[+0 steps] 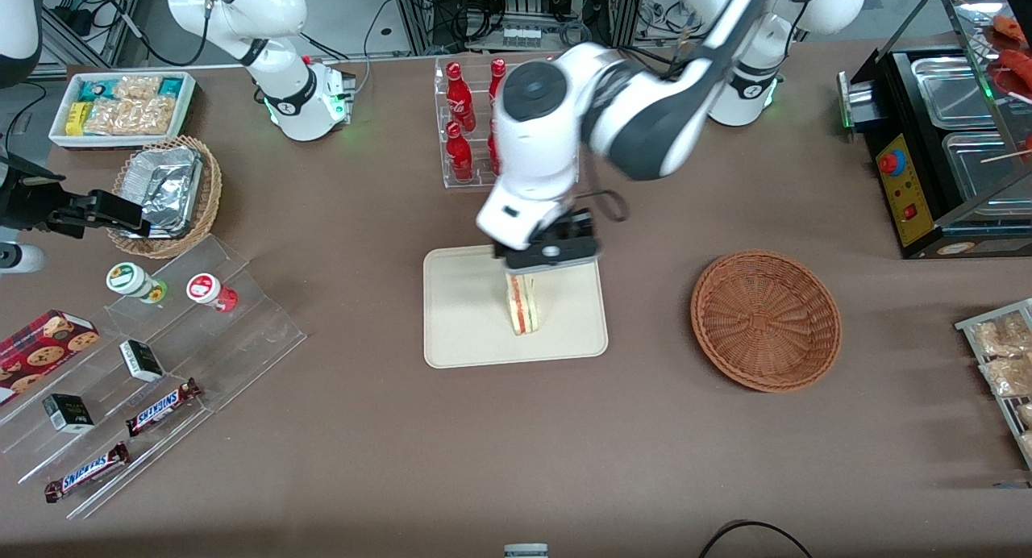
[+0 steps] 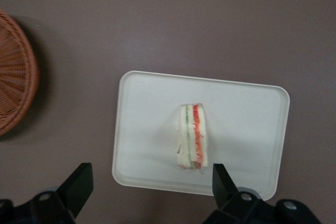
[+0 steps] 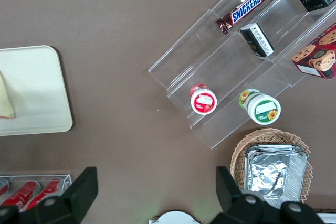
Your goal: Place sandwich from basket to tray
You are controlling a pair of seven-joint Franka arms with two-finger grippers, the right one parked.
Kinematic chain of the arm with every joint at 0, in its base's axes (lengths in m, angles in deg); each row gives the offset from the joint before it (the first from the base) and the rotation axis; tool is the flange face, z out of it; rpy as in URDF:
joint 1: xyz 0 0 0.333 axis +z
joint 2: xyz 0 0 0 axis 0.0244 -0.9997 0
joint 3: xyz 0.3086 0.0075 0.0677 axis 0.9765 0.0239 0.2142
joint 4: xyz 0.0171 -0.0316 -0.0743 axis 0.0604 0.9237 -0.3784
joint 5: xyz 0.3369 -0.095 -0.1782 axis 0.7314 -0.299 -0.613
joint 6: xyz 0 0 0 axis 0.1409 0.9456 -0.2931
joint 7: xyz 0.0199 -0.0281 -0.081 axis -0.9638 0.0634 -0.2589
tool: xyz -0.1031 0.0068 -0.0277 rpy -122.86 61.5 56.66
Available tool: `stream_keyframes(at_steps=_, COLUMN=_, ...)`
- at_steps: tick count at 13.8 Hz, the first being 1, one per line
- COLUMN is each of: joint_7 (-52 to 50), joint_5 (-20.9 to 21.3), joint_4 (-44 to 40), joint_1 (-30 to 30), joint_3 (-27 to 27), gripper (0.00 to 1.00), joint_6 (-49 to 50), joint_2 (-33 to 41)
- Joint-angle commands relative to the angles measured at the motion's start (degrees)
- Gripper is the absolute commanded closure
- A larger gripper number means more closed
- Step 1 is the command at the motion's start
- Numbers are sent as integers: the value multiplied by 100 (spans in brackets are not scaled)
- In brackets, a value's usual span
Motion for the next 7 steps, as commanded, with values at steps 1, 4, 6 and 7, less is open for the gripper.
stream_keyframes(at_steps=1, joint_7=13, joint_5=63, joint_4=355, joint_1=415, joint_3=-32, gripper=0, joint_6=375, joint_2=587)
stream_keyframes(at_steps=4, joint_7=642, joint_5=28, joint_4=943, joint_1=855, joint_3=-32, gripper=0, joint_6=376, joint_2=1096)
stream_keyframes(at_steps=6, joint_7=1240, joint_5=-7, joint_4=1488, joint_1=1189, joint_3=-32, gripper=0, joint_6=341, joint_2=1492)
stream_keyframes(at_steps=7, joint_7=1504, joint_5=-25, joint_4=1682, joint_1=1286, joint_3=-32, gripper=0, joint_6=323, joint_2=1633)
